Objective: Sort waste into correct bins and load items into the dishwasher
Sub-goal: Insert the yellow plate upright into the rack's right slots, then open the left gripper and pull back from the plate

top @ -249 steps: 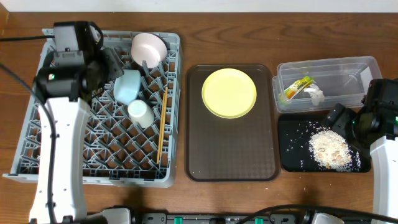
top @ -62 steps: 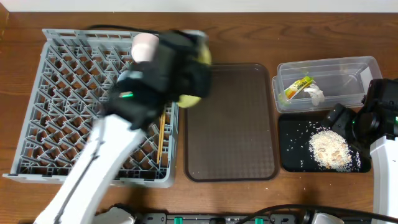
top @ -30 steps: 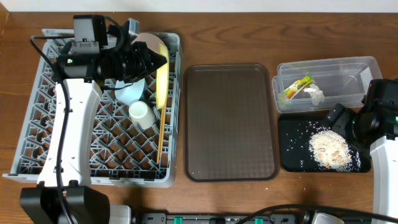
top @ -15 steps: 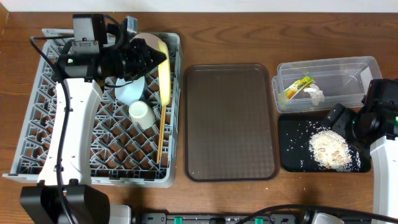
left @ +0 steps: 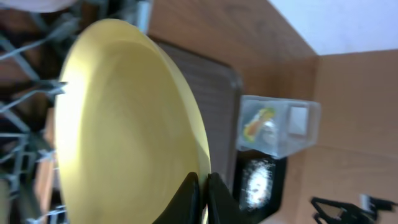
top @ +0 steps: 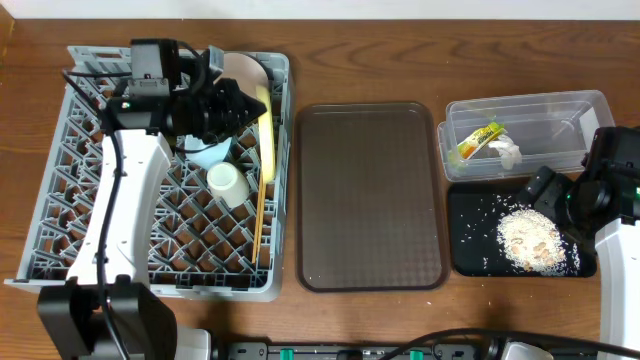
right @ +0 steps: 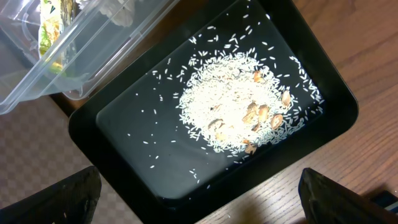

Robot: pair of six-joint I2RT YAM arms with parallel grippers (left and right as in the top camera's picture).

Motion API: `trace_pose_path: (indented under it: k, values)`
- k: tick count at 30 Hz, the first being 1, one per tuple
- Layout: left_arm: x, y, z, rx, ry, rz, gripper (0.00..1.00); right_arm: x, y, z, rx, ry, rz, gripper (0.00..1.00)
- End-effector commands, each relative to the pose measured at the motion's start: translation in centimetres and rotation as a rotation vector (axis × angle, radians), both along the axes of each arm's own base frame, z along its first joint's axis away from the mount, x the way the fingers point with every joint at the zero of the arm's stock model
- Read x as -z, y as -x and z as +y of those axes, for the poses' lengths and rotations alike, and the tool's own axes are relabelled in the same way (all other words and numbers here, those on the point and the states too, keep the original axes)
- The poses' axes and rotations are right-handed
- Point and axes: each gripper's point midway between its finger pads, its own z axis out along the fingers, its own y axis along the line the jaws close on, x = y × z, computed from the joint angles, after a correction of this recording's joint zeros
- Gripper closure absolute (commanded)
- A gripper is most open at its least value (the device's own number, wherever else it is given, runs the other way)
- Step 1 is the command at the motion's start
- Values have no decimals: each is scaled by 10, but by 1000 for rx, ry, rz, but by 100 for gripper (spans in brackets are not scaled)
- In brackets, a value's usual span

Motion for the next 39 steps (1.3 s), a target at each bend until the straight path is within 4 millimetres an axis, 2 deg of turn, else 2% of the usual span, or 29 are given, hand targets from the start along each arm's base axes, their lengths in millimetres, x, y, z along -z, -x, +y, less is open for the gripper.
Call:
trace_pose_path:
  k: [1,5,8,10,12,14,16,18,23,29,32,34,39]
  values:
    - [16,-7,20,-52,-115,-2,92,-6,-1,-5,20,10,-18,1]
    - [20,-10,28,-71,-169,-8,92,-6,-1,-5,20,10,-18,1]
    - [25,-11,38,-77,-246,-23,85,-6,-1,-5,20,10,-18,1]
    - [28,-11,45,-93,-289,-17,70,-6,-1,-5,20,10,-18,1]
    - [30,-11,52,-104,-332,-19,48,-6,-1,-5,20,10,-18,1]
    - [28,-10,58,-119,-366,-27,30,-6,-1,-5,20,10,-18,1]
    - [21,-10,66,-148,-405,-46,21,-6,-1,-5,20,10,-18,1]
    - [7,-9,75,-184,-448,-80,18,-6,-1,-5,20,10,-18,1]
    - [-43,4,92,-277,-522,-208,14,-6,-1,-5,20,10,-18,1]
    - [-105,43,96,-370,-503,-346,12,-6,-1,-5,20,10,-18,1]
    - [-119,65,86,-360,-449,-367,11,-6,-1,-5,20,10,-18,1]
    - [-122,77,75,-322,-417,-366,12,-6,-1,-5,20,10,-18,1]
    - [-109,102,50,-208,-347,-288,11,-6,-1,-5,20,10,-18,1]
